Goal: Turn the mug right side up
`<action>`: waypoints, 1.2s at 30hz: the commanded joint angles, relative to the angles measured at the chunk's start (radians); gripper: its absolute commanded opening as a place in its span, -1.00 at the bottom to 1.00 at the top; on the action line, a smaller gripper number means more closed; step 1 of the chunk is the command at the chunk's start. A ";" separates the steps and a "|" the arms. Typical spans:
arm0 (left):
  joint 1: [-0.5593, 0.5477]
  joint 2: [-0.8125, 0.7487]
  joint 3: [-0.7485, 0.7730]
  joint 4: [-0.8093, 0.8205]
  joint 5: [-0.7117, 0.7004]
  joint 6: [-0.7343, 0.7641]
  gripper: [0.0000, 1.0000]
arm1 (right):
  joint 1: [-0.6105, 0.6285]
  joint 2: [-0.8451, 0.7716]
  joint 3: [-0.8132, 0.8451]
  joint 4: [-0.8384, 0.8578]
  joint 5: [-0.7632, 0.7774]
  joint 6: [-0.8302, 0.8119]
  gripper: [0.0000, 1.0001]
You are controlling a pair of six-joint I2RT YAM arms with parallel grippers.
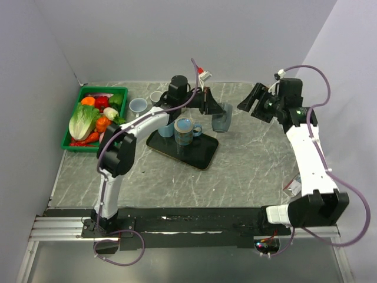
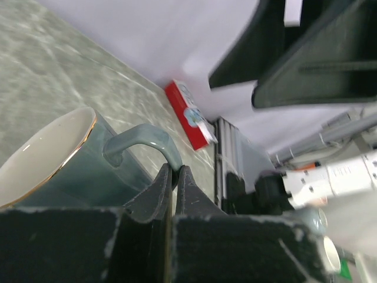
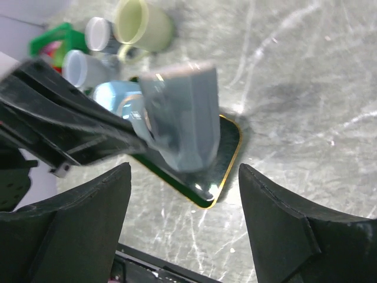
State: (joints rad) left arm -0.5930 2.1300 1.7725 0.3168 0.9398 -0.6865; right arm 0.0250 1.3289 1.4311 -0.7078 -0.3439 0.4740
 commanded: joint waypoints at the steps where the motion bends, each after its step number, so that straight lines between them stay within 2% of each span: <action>1: -0.004 -0.171 -0.041 0.012 0.097 0.091 -0.98 | -0.007 -0.083 -0.027 0.048 -0.114 -0.046 0.60; 5: -0.008 -0.260 -0.119 -0.025 0.165 0.139 -0.98 | -0.007 -0.137 -0.081 0.169 -0.304 -0.103 0.61; 10: -0.008 -0.341 -0.186 -0.120 0.234 0.180 -0.98 | 0.003 -0.177 -0.115 0.313 -0.435 -0.112 0.65; 16: -0.008 -0.395 -0.174 -0.290 0.316 0.321 -0.98 | 0.039 -0.108 -0.109 0.304 -0.579 -0.140 0.61; 22: -0.008 -0.403 -0.127 -0.513 0.373 0.488 -0.99 | 0.066 -0.079 -0.112 0.304 -0.632 -0.141 0.58; 28: -0.008 -0.394 -0.062 -0.726 0.413 0.653 -0.98 | 0.066 -0.014 -0.115 0.268 -0.788 -0.153 0.50; 33: -0.008 -0.397 -0.033 -0.806 0.444 0.742 -0.99 | 0.067 -0.017 -0.196 0.336 -0.917 -0.164 0.47; 36: -0.010 -0.403 -0.024 -0.832 0.471 0.760 -0.98 | 0.070 -0.025 -0.247 0.387 -0.939 -0.175 0.46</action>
State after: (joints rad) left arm -0.5991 1.7950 1.6833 -0.4885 1.2938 -0.0181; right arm 0.0860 1.3209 1.2232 -0.4110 -1.1786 0.3233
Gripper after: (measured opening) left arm 0.034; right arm 0.735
